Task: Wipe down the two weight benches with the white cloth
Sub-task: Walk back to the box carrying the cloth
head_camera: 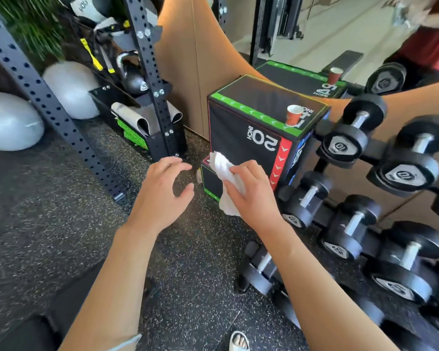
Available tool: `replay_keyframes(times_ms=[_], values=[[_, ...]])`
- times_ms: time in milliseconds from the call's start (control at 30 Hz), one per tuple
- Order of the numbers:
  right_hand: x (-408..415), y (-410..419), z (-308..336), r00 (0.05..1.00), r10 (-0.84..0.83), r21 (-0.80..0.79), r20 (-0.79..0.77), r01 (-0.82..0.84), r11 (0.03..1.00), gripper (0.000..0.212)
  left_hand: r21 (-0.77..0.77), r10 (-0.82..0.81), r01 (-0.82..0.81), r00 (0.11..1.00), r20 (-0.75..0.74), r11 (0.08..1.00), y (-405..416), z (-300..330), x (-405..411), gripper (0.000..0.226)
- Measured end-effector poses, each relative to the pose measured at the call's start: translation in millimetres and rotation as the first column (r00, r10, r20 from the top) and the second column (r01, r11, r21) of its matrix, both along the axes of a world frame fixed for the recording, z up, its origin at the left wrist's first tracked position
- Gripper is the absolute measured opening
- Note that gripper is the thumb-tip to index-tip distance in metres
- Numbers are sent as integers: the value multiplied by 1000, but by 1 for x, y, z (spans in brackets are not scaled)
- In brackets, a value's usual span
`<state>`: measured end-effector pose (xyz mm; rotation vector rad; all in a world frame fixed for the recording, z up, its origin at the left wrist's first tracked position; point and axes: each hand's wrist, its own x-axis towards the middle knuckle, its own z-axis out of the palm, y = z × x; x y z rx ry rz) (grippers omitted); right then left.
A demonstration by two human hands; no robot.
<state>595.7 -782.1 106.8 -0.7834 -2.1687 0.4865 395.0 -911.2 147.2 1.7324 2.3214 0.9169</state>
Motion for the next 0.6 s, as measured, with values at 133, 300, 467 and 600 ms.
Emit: replay_keyframes(times_ms=[133,300,467,600], values=[[-10,37,-8,999,-31,-65,-24,29,997,23,-25,10,-10,1000,1,1000,37,2,-21,37],[-32,86,-17,996,-86,-93,7,86,992,24,-10,-25,25,1000,-17,1000,91,-4,-57,38],[-73,131,-19,985,-170,-82,20,171,982,24,5,-95,95,993,-71,995,144,-12,-118,50],[-125,161,-12,972,-234,-91,12,234,968,22,32,-141,143,988,-58,989,186,-8,-179,55]])
